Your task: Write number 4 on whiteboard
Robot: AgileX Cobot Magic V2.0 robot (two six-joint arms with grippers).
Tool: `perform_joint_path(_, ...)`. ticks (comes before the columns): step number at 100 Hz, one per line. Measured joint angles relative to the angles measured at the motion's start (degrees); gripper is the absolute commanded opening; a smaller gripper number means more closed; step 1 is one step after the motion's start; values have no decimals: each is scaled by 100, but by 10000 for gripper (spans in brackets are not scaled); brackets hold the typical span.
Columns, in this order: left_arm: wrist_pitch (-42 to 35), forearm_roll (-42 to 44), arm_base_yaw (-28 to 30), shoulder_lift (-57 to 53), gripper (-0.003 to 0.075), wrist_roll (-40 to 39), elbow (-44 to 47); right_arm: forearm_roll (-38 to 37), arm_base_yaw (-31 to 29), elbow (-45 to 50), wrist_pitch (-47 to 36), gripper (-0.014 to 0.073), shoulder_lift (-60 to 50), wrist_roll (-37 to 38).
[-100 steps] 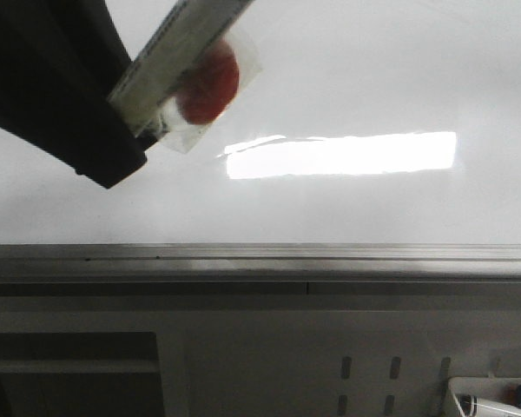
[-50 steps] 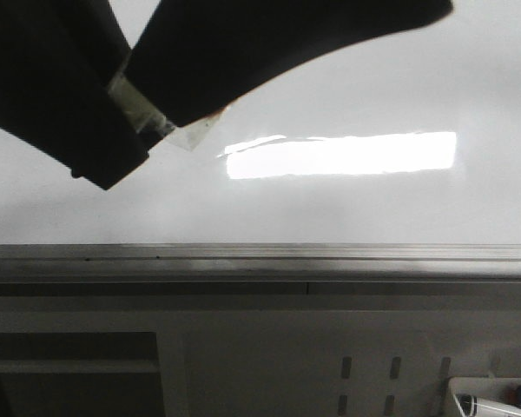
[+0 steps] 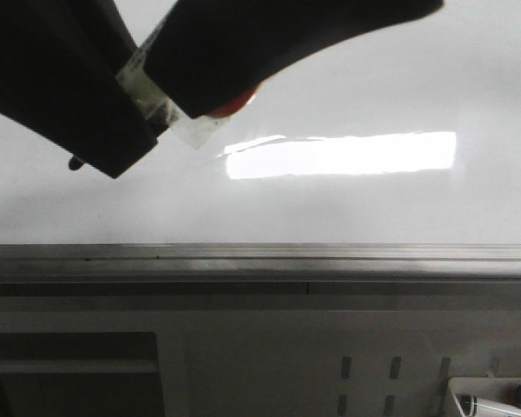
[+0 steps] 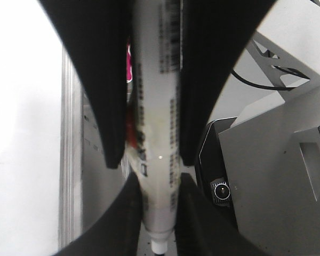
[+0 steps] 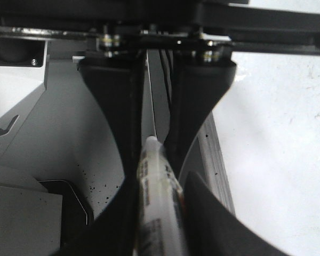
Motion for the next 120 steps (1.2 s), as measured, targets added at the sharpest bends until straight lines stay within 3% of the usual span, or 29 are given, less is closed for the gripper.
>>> perform_joint_path(12, 0, -11, 9, 0, 22, -41, 0, 0, 0, 0, 0, -72, 0, 0)
perform_joint_path(30, -102, -89, 75, -172, 309, -421, 0, 0, 0, 0, -37, -71, 0, 26)
perform_joint_path(40, -207, -172, 302, -453, 379, -634, 0, 0, -104, 0, -17, -69, 0, 174)
perform_joint_path(60, -630, -666, 1162, -1249, 376, -849, 272, 46, -516, 309, -42, -54, -164, 298)
perform_joint_path(75, -1112, -1181, 1755, -1941, 347, -875, 1007, 236, -932, 693, -163, -54, -560, 311)
perform_joint_path(97, -2103, -2129, 2002, -2976, 216, -875, 2331, 727, -1606, 1301, -601, -54, -1147, 324)
perform_joint_path(120, -2835, -2843, 2002, -3537, 57, -875, 2967, 1344, -1698, 1727, -1559, -54, -1206, 347)
